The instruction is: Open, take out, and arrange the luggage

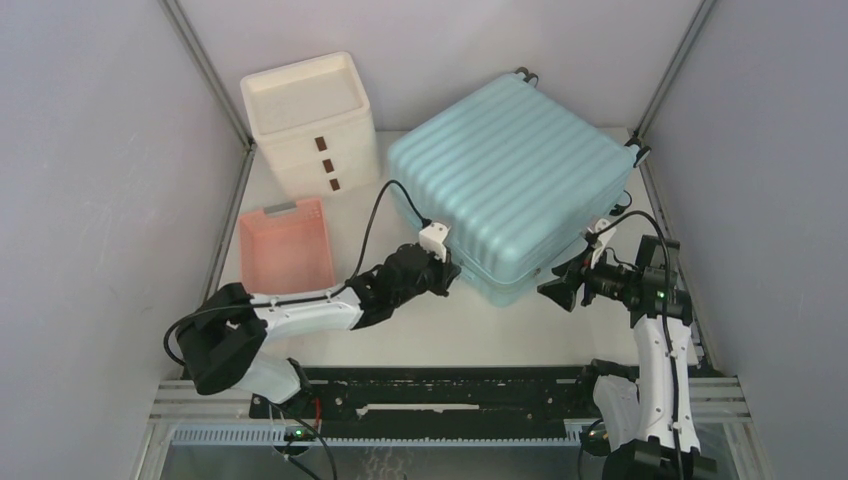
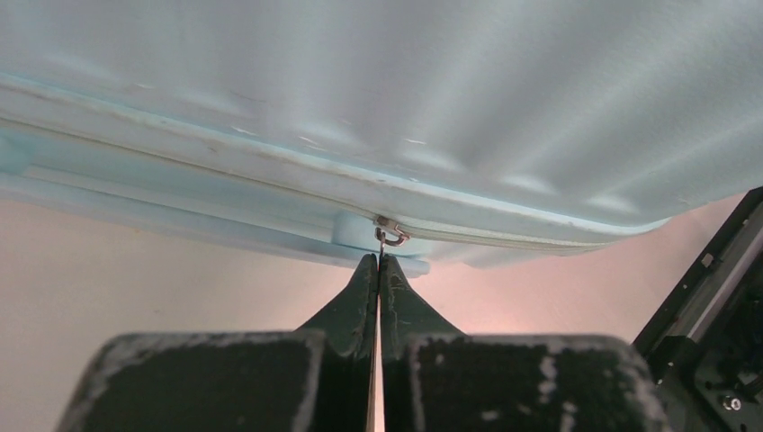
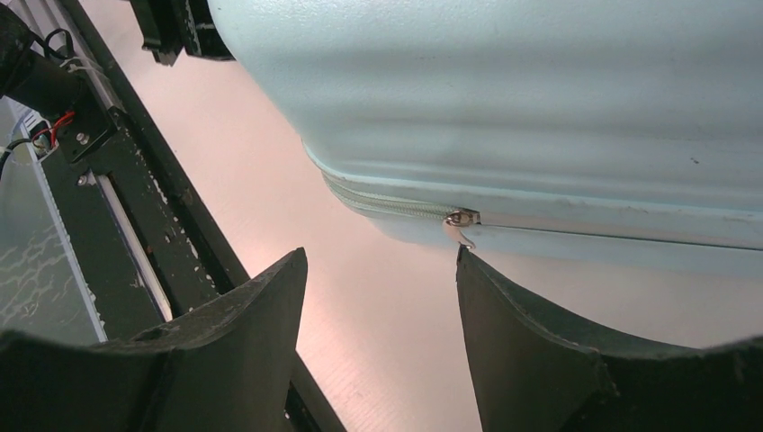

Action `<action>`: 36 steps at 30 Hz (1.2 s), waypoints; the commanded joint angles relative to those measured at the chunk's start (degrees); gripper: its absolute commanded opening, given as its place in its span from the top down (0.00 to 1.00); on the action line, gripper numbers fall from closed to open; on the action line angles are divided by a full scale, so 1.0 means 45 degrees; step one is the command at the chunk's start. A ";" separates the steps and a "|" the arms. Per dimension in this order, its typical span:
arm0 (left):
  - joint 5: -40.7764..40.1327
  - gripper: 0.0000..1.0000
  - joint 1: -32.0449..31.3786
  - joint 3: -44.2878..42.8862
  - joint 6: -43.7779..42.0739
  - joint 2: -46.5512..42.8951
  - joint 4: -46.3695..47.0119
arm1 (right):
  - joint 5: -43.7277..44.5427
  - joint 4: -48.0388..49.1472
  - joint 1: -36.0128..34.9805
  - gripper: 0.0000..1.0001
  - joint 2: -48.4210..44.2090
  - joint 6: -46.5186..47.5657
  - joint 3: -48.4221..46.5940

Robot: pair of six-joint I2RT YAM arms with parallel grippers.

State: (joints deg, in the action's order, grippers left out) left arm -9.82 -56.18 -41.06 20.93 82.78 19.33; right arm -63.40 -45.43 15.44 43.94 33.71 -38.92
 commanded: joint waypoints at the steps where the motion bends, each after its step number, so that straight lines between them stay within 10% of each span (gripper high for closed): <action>1: 0.0267 1.00 0.1061 -0.0428 -0.1158 -0.0714 -0.1414 | -0.0774 -0.0428 0.0338 0.30 0.0089 0.0821 -0.0261; 36: 0.0788 1.00 0.3913 -0.1851 -0.3056 0.0541 -0.2538 | -0.1453 -0.1679 0.1256 0.30 0.0914 0.2132 -0.0564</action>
State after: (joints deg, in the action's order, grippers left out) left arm -1.08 -41.63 -46.74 9.56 84.16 10.13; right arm -67.85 -51.70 20.67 47.97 40.84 -38.96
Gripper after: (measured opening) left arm 0.005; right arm 0.698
